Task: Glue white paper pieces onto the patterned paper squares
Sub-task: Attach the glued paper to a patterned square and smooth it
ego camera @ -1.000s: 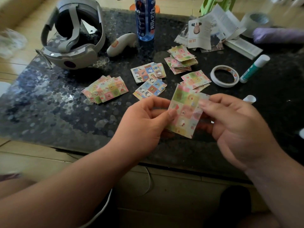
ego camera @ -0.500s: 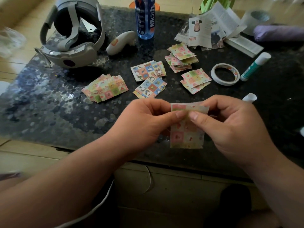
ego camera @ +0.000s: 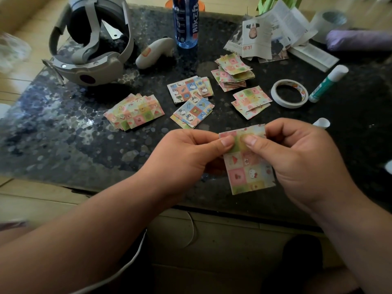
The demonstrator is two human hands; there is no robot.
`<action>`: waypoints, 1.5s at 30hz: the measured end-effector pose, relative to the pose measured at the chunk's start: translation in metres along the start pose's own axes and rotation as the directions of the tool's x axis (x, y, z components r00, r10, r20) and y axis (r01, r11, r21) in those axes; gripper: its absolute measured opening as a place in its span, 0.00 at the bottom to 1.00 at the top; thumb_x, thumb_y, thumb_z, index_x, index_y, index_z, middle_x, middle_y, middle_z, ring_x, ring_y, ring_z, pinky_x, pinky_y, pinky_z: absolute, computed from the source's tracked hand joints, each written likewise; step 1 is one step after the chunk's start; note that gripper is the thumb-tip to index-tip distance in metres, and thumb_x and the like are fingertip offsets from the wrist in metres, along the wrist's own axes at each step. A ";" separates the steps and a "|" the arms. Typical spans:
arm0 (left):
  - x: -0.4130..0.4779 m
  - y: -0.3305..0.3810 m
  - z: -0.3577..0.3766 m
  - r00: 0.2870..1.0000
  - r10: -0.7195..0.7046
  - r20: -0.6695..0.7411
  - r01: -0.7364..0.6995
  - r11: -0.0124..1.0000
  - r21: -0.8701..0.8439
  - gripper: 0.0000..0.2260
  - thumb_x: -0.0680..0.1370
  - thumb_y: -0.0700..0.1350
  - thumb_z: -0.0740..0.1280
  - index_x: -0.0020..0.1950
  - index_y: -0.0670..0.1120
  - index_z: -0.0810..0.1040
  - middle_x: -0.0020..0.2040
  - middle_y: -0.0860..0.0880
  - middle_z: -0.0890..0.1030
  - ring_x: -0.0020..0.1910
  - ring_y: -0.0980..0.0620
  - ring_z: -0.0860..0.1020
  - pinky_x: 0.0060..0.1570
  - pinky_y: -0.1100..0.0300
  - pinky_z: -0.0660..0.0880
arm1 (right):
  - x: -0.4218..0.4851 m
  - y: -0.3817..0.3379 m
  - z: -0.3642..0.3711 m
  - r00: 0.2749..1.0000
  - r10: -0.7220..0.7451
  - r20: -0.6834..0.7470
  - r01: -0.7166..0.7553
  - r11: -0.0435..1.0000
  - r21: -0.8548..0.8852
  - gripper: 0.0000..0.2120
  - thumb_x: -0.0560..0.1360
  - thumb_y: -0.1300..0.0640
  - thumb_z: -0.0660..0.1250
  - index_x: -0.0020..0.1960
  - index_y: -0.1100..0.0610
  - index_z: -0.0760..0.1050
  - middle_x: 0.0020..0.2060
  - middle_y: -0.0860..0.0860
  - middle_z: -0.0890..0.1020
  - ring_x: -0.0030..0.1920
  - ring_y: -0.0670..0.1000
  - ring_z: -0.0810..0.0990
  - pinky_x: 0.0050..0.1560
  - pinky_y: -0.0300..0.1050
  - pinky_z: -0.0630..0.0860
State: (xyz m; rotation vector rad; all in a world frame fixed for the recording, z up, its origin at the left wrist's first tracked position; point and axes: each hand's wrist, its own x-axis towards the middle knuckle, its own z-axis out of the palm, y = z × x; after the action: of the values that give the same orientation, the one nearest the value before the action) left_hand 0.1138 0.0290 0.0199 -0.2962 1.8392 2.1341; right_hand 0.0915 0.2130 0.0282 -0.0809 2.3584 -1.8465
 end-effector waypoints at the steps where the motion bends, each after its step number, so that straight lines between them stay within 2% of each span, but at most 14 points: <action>1: 0.000 0.000 0.000 1.000 -0.004 0.005 0.004 1.000 -0.009 0.09 0.79 0.41 0.68 0.49 0.37 0.85 0.44 0.41 0.87 0.42 0.47 0.86 0.39 0.60 0.81 | 0.000 0.000 0.000 1.000 0.005 0.000 -0.005 1.000 0.004 0.02 0.75 0.59 0.74 0.44 0.57 0.83 0.40 0.55 0.87 0.42 0.53 0.88 0.43 0.60 0.85; 6: 0.001 -0.001 0.002 1.000 -0.025 0.018 0.026 0.999 -0.024 0.09 0.79 0.42 0.68 0.48 0.38 0.85 0.44 0.40 0.87 0.41 0.48 0.86 0.37 0.61 0.79 | 0.001 -0.001 0.001 0.999 0.054 0.003 -0.054 0.994 0.091 0.03 0.75 0.62 0.74 0.45 0.62 0.82 0.40 0.58 0.87 0.42 0.55 0.88 0.43 0.60 0.85; 9: 0.003 -0.002 0.002 1.000 -0.028 -0.012 0.027 0.997 -0.076 0.10 0.79 0.43 0.68 0.49 0.37 0.85 0.47 0.39 0.86 0.44 0.45 0.85 0.40 0.58 0.81 | 0.000 -0.002 0.002 0.996 0.088 0.019 -0.089 0.984 0.151 0.02 0.74 0.63 0.73 0.44 0.61 0.81 0.41 0.58 0.87 0.43 0.56 0.88 0.44 0.57 0.85; 13: 0.005 -0.004 0.005 0.994 -0.047 -0.095 0.030 0.984 -0.175 0.12 0.79 0.41 0.67 0.53 0.32 0.83 0.53 0.34 0.84 0.56 0.34 0.82 0.60 0.42 0.79 | 0.000 -0.002 0.003 0.997 0.076 0.014 -0.078 0.984 0.158 0.04 0.69 0.59 0.76 0.41 0.57 0.81 0.40 0.58 0.87 0.42 0.56 0.88 0.43 0.54 0.84; 14: 0.006 -0.003 0.006 0.993 -0.056 -0.106 0.034 0.979 -0.201 0.11 0.80 0.41 0.67 0.52 0.32 0.83 0.54 0.34 0.84 0.58 0.33 0.81 0.62 0.40 0.78 | 0.000 -0.002 0.003 0.998 0.068 0.007 -0.069 0.987 0.144 0.06 0.67 0.57 0.77 0.41 0.57 0.82 0.39 0.57 0.87 0.42 0.56 0.88 0.43 0.54 0.84; 16: 0.006 -0.003 0.006 0.992 -0.074 -0.102 0.050 0.973 -0.224 0.12 0.79 0.42 0.68 0.53 0.33 0.83 0.53 0.33 0.84 0.56 0.35 0.83 0.59 0.41 0.80 | 0.001 -0.001 0.004 0.998 0.056 -0.015 -0.055 0.993 0.104 0.06 0.68 0.58 0.77 0.41 0.56 0.82 0.39 0.57 0.87 0.42 0.56 0.88 0.45 0.57 0.85; 19: 0.004 -0.004 0.005 0.993 -0.090 -0.080 0.070 0.973 -0.220 0.15 0.74 0.46 0.71 0.52 0.34 0.82 0.51 0.34 0.84 0.44 0.42 0.82 0.45 0.55 0.83 | 0.002 0.002 0.004 0.997 0.038 -0.059 -0.035 0.998 0.052 0.04 0.72 0.61 0.77 0.42 0.56 0.82 0.40 0.56 0.87 0.43 0.56 0.88 0.47 0.63 0.85; 21: 0.004 -0.006 0.005 0.991 -0.107 -0.083 0.087 0.972 -0.218 0.12 0.73 0.45 0.72 0.48 0.35 0.83 0.47 0.34 0.84 0.40 0.46 0.81 0.39 0.58 0.82 | 0.002 0.003 0.004 0.996 0.027 -0.080 -0.025 0.999 0.027 0.04 0.72 0.60 0.77 0.42 0.55 0.83 0.39 0.56 0.87 0.43 0.57 0.88 0.47 0.65 0.84; 25: 0.004 -0.009 0.006 0.989 -0.113 -0.093 0.090 0.971 -0.221 0.08 0.75 0.40 0.71 0.44 0.35 0.83 0.44 0.36 0.85 0.39 0.45 0.83 0.41 0.56 0.83 | 0.001 0.002 0.004 0.996 0.008 -0.090 -0.008 1.000 0.003 0.05 0.72 0.59 0.78 0.42 0.54 0.82 0.39 0.55 0.87 0.42 0.55 0.88 0.46 0.65 0.84; 29: 0.004 -0.009 0.007 0.997 -0.048 -0.068 0.031 0.971 -0.236 0.09 0.70 0.44 0.72 0.41 0.37 0.84 0.45 0.37 0.85 0.45 0.42 0.83 0.55 0.46 0.82 | 0.001 0.000 0.004 0.997 0.009 -0.082 -0.006 0.999 0.041 0.05 0.73 0.61 0.77 0.42 0.54 0.82 0.39 0.53 0.87 0.41 0.53 0.88 0.43 0.57 0.85; 32: 0.004 -0.008 0.008 0.999 -0.033 -0.035 0.022 0.958 -0.287 0.10 0.71 0.43 0.71 0.43 0.36 0.84 0.47 0.37 0.86 0.45 0.44 0.85 0.52 0.50 0.83 | 0.002 -0.002 0.004 0.996 0.034 -0.078 -0.026 0.994 0.107 0.05 0.73 0.63 0.76 0.42 0.55 0.82 0.39 0.53 0.87 0.41 0.53 0.88 0.42 0.52 0.84; 37: 0.004 -0.006 0.010 0.997 -0.078 -0.010 0.071 0.942 -0.330 0.13 0.76 0.45 0.68 0.52 0.35 0.82 0.49 0.38 0.85 0.46 0.44 0.84 0.48 0.54 0.82 | 0.001 -0.002 0.004 0.991 0.011 -0.131 -0.003 0.998 0.062 0.05 0.73 0.62 0.77 0.43 0.55 0.82 0.40 0.54 0.87 0.42 0.54 0.88 0.44 0.56 0.86; 42: 0.002 -0.010 0.011 0.997 -0.082 0.005 0.079 0.943 -0.324 0.10 0.72 0.40 0.71 0.46 0.33 0.81 0.45 0.36 0.85 0.40 0.47 0.85 0.40 0.57 0.82 | -0.001 -0.001 0.007 0.987 -0.004 -0.159 0.013 0.999 0.052 0.06 0.73 0.61 0.77 0.41 0.54 0.81 0.38 0.52 0.87 0.39 0.53 0.88 0.41 0.53 0.86; 45: 0.003 -0.012 0.011 0.999 -0.054 -0.004 0.050 0.946 -0.321 0.08 0.71 0.40 0.71 0.43 0.35 0.82 0.45 0.37 0.86 0.42 0.46 0.85 0.45 0.54 0.83 | -0.001 -0.004 0.008 0.989 0.042 -0.143 -0.023 0.991 0.134 0.05 0.72 0.62 0.77 0.41 0.55 0.81 0.38 0.55 0.87 0.40 0.55 0.88 0.41 0.52 0.85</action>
State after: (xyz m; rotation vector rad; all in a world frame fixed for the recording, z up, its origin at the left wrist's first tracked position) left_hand 0.1160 0.0419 0.0100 -0.4261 1.4653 2.3946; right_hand 0.0933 0.2040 0.0298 0.1108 2.3053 -2.0519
